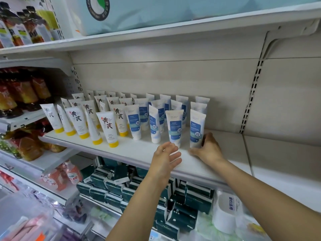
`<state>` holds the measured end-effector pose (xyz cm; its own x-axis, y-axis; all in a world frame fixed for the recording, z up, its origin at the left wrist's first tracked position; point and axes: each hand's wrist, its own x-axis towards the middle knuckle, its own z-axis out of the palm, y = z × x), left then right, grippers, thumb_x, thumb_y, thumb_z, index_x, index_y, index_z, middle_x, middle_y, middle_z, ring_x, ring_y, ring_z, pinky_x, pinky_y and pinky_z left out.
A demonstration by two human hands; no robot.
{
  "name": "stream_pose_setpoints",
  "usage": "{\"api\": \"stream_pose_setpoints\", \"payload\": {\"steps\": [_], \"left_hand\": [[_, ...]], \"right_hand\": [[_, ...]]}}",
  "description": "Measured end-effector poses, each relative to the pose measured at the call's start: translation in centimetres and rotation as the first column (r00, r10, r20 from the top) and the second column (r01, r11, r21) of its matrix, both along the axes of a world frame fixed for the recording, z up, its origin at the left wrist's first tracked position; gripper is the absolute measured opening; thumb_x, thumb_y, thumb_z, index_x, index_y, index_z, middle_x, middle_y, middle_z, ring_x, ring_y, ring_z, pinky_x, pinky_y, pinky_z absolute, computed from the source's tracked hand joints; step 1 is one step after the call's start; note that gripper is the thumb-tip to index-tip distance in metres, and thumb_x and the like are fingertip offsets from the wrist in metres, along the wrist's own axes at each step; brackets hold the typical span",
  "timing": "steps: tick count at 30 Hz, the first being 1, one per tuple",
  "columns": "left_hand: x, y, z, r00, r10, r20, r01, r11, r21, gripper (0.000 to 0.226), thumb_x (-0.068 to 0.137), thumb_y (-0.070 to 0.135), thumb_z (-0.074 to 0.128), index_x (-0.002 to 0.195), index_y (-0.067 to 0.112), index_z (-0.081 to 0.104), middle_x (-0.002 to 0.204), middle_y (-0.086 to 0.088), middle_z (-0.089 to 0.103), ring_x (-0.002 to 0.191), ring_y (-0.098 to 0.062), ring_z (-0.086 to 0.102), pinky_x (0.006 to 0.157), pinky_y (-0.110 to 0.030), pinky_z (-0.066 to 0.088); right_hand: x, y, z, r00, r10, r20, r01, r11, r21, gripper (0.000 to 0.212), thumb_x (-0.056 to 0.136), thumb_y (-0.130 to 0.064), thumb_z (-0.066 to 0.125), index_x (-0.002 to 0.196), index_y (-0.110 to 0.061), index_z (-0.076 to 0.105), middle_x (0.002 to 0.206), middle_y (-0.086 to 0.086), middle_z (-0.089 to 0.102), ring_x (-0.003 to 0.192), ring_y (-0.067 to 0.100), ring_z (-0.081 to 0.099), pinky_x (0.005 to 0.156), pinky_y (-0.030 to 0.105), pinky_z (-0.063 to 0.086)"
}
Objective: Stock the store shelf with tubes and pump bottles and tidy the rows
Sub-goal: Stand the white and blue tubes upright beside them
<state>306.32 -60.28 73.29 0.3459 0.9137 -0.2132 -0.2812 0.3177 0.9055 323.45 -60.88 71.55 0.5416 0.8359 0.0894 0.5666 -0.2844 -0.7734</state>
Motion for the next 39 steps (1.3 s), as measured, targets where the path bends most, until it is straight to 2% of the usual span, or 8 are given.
{"api": "stream_pose_setpoints", "payload": {"steps": [4, 8, 13, 19, 23, 33, 36, 39], "left_hand": [[-0.9, 0.0, -0.5, 0.997, 0.065, 0.048, -0.063, 0.997, -0.044, 0.024, 0.100, 0.017, 0.051, 0.121, 0.006, 0.052, 0.113, -0.016, 0.065, 0.098, -0.029, 0.068, 0.085, -0.039, 0.056], [-1.2, 0.1, -0.6, 0.993, 0.093, 0.067, -0.089, 0.994, -0.057, 0.021, 0.100, 0.015, 0.050, 0.119, 0.006, 0.053, 0.107, -0.015, 0.066, 0.089, -0.028, 0.069, 0.080, -0.038, 0.057], [-1.9, -0.1, -1.0, 0.992, 0.108, 0.066, -0.106, 0.994, -0.040, 0.022, 0.100, 0.018, 0.050, 0.119, 0.009, 0.055, 0.105, -0.013, 0.068, 0.087, -0.026, 0.069, 0.075, -0.035, 0.057], [-6.0, 0.4, -1.0, 0.995, 0.103, 0.002, -0.103, 0.993, 0.053, 0.018, 0.099, 0.018, 0.052, 0.115, 0.015, 0.059, 0.102, -0.009, 0.071, 0.083, -0.021, 0.069, 0.077, -0.034, 0.058], [-11.0, 1.9, -1.6, 0.987, 0.158, -0.009, -0.158, 0.987, 0.011, 0.020, 0.098, 0.019, 0.052, 0.116, 0.014, 0.060, 0.096, -0.006, 0.073, 0.080, -0.020, 0.068, 0.070, -0.032, 0.056], [-28.2, 5.5, -4.9, 0.906, 0.422, -0.029, -0.423, 0.899, -0.116, 0.017, 0.097, 0.018, 0.056, 0.110, 0.009, 0.062, 0.086, -0.008, 0.070, 0.070, -0.019, 0.064, 0.064, -0.030, 0.055], [-34.2, 6.2, -6.3, 0.865, 0.500, -0.049, -0.501, 0.853, -0.147, 0.020, 0.096, 0.019, 0.056, 0.111, 0.009, 0.063, 0.085, -0.006, 0.071, 0.069, -0.018, 0.065, 0.063, -0.030, 0.054], [-40.2, 6.3, -7.5, 0.810, 0.583, -0.065, -0.585, 0.792, -0.174, 0.013, 0.096, 0.017, 0.054, 0.102, 0.010, 0.063, 0.085, -0.006, 0.071, 0.070, -0.018, 0.063, 0.062, -0.029, 0.053]], "right_hand": [[-0.1, -1.1, 0.2, 0.998, -0.027, 0.049, 0.029, 0.999, -0.045, 0.053, 0.073, -0.025, 0.078, 0.108, -0.007, 0.042, 0.106, 0.009, 0.053, 0.085, 0.025, 0.056, 0.066, 0.028, 0.039], [-0.4, -2.2, 0.0, 0.999, -0.015, 0.030, 0.017, 0.999, -0.039, 0.020, 0.083, -0.023, 0.066, 0.086, -0.015, 0.047, 0.096, 0.008, 0.059, 0.082, 0.024, 0.055, 0.066, 0.034, 0.042], [-3.3, -3.2, 0.6, 0.997, 0.069, -0.043, -0.065, 0.994, 0.083, 0.027, 0.081, -0.020, 0.070, 0.066, -0.021, 0.047, 0.064, -0.006, 0.053, 0.062, 0.015, 0.050, 0.066, 0.035, 0.046], [-9.9, -2.0, 2.2, 0.966, 0.242, -0.089, -0.216, 0.948, 0.232, 0.020, 0.083, -0.016, 0.069, 0.072, -0.014, 0.053, 0.064, -0.004, 0.050, 0.057, 0.007, 0.044, 0.058, 0.023, 0.039], [-15.4, 0.1, 1.7, 0.920, 0.374, -0.121, -0.330, 0.902, 0.278, 0.023, 0.085, -0.014, 0.069, 0.070, -0.014, 0.052, 0.061, -0.006, 0.047, 0.052, 0.001, 0.040, 0.054, 0.015, 0.037], [-31.7, 7.1, -2.4, 0.777, 0.591, -0.217, -0.561, 0.806, 0.189, 0.028, 0.082, -0.017, 0.073, 0.066, -0.012, 0.051, 0.059, -0.001, 0.045, 0.054, 0.011, 0.042, 0.056, 0.028, 0.037], [-37.6, 8.9, -4.3, 0.720, 0.646, -0.254, -0.626, 0.763, 0.162, 0.027, 0.082, -0.012, 0.072, 0.065, -0.011, 0.051, 0.056, -0.001, 0.045, 0.053, 0.011, 0.042, 0.055, 0.027, 0.037], [-43.5, 10.5, -6.1, 0.655, 0.697, -0.291, -0.695, 0.707, 0.129, 0.024, 0.083, -0.005, 0.070, 0.067, -0.007, 0.052, 0.057, 0.002, 0.045, 0.053, 0.011, 0.041, 0.054, 0.026, 0.037]]}}
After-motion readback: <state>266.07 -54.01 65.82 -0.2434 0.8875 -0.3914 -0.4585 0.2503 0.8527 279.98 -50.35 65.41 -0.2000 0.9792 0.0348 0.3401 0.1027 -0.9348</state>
